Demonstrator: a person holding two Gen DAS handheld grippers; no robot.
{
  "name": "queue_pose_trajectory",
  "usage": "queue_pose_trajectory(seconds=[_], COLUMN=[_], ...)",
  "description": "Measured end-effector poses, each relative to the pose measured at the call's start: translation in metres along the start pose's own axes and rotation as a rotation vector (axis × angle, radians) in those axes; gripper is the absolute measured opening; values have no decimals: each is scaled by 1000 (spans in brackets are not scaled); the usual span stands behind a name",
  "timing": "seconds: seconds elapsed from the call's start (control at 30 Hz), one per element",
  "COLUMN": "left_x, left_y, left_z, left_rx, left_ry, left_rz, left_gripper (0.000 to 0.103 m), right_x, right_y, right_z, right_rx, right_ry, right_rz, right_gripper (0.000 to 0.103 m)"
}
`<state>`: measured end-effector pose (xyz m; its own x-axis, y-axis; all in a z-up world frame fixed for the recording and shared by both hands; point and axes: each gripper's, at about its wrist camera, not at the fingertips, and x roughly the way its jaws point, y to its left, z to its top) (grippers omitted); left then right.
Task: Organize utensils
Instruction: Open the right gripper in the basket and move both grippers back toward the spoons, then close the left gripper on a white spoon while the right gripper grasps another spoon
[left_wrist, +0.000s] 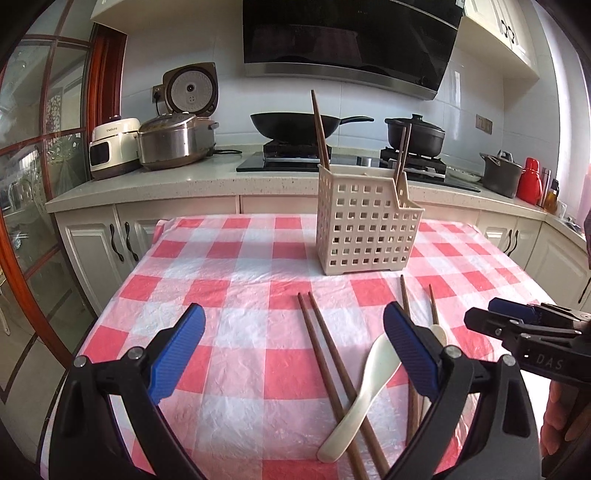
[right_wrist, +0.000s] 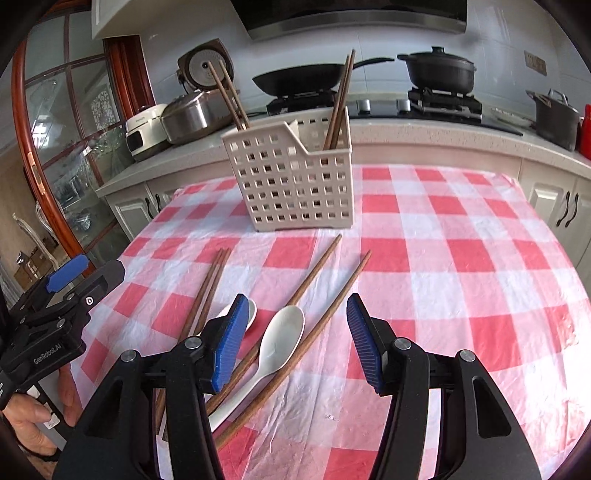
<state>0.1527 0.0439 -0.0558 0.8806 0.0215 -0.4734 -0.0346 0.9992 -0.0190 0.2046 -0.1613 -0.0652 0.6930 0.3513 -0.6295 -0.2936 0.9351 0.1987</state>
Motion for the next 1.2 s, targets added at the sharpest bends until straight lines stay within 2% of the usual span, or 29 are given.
queue_pose_trajectory(seconds=[0.73,0.83,0.9,1.2], left_x=[23,25,25,27], left_y=[23,24,24,21], left_z=[-26,-29,-30,-31], left_rx=[-17,-14,-11,1], left_ry=[83,94,97,113], left_rz=[31,26,22,3], left_gripper=[94,94,94,94], right_x=[41,46,48,57], right_y=[11,12,12,10], right_z=[-18,-18,-18,-16], right_rx=[-16,-13,-9,25], right_ry=[103,115,122,152], right_rz=[16,22,27,80], right_gripper=[53,48,40,36])
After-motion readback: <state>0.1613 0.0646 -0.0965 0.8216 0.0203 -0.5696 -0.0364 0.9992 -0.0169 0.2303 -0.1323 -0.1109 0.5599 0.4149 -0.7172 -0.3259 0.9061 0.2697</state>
